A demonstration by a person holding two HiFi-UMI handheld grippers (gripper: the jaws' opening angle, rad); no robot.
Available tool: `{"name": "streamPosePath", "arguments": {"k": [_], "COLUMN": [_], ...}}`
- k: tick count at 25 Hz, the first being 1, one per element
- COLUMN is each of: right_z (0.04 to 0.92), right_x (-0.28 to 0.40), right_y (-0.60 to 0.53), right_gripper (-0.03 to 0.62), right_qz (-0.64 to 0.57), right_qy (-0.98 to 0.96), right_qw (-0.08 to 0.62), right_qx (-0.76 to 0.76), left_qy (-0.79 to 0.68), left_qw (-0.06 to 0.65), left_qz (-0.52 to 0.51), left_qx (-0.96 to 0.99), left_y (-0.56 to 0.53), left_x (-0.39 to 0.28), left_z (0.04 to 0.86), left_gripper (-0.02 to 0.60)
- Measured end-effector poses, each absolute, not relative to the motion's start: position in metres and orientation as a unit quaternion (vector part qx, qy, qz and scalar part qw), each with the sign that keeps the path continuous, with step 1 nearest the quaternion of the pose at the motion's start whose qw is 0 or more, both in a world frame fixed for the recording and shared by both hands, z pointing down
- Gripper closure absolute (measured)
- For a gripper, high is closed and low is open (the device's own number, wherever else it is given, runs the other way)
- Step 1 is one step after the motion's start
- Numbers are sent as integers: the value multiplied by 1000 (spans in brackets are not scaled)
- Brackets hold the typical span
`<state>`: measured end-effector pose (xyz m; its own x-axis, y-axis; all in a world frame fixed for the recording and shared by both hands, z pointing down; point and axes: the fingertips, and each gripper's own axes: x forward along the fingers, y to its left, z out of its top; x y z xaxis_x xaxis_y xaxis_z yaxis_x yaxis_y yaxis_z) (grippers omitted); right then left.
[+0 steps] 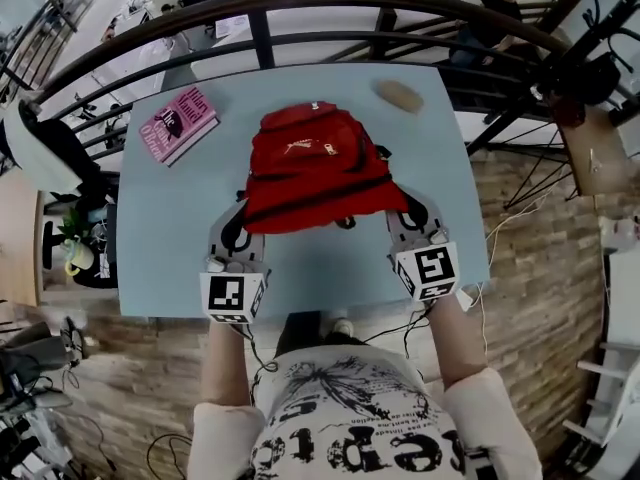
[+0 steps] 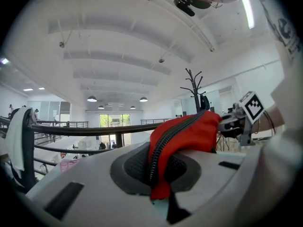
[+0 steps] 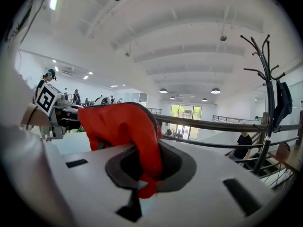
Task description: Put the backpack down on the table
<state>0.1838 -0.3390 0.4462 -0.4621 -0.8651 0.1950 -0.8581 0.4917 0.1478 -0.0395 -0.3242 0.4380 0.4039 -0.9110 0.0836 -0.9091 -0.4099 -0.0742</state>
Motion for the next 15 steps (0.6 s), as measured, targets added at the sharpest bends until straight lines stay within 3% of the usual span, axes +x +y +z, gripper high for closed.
{"name": "streamPosePath", "arguments": {"k": [15], "right_z": [564], "right_x": [196], "right_y": [-259], "right_gripper": [566], "right_qz": [43], "right_qy": [-860], "right_qw": [198], "right_qx": [468], "left_qy": [540], "left_qw": [-64], "left_qz": [-141], "left_qx": [-828], "left_y": [-237], "left_x": [-27], "left_z": [566], "left_gripper": [556]}}
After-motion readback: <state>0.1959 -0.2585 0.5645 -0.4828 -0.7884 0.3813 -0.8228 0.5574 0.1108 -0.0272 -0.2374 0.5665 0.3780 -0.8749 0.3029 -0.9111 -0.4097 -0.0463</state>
